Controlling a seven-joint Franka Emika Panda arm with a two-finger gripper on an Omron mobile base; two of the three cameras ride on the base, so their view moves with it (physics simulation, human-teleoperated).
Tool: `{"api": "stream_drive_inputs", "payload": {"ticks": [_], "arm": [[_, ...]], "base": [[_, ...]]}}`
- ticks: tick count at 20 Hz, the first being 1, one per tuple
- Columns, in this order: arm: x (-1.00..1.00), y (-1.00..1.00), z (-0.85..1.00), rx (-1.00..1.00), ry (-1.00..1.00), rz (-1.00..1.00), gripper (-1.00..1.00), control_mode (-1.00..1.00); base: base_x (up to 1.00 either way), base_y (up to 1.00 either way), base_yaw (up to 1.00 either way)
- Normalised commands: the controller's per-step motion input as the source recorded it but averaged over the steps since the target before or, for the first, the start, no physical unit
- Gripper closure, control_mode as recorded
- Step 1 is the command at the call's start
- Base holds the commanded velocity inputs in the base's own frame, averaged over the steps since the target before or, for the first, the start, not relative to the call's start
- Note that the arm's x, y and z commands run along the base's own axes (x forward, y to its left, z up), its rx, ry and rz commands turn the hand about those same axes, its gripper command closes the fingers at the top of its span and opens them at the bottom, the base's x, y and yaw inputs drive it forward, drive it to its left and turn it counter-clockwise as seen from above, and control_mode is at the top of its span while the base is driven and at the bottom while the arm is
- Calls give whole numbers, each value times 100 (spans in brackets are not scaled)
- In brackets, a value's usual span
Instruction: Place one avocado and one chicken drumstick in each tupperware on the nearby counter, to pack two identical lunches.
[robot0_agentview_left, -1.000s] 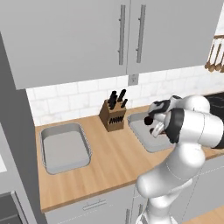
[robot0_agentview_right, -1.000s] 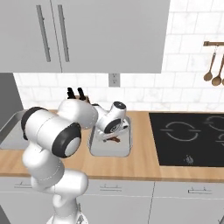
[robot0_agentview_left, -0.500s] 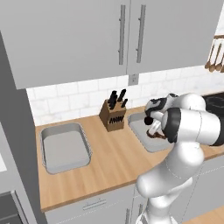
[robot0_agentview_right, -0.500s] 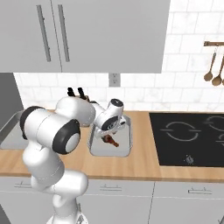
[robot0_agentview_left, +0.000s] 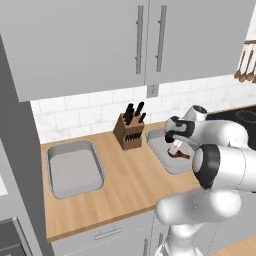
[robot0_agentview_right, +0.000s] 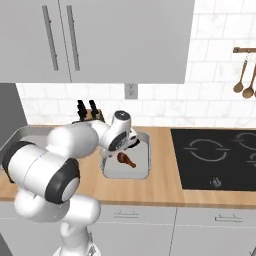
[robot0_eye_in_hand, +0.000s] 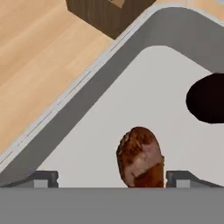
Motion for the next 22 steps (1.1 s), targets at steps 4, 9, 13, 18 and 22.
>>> {"api": "stream_drive_inputs", "payload": {"ticks": [4, 9, 13, 18, 22], "arm": [[-84, 57, 67, -2, -13, -37, -100, -100], [-97, 40, 43, 4, -13, -46, -100, -100], [-100, 38, 11, 10, -21, -34, -100, -100], [-88, 25, 79, 8, -11, -16, -100, -100], [-90, 13, 76, 3, -13, 0, -100, -100]], "base": [[0, 0, 0], [0, 0, 0], [0, 0, 0], [0, 0, 0], [0, 0, 0]]}}
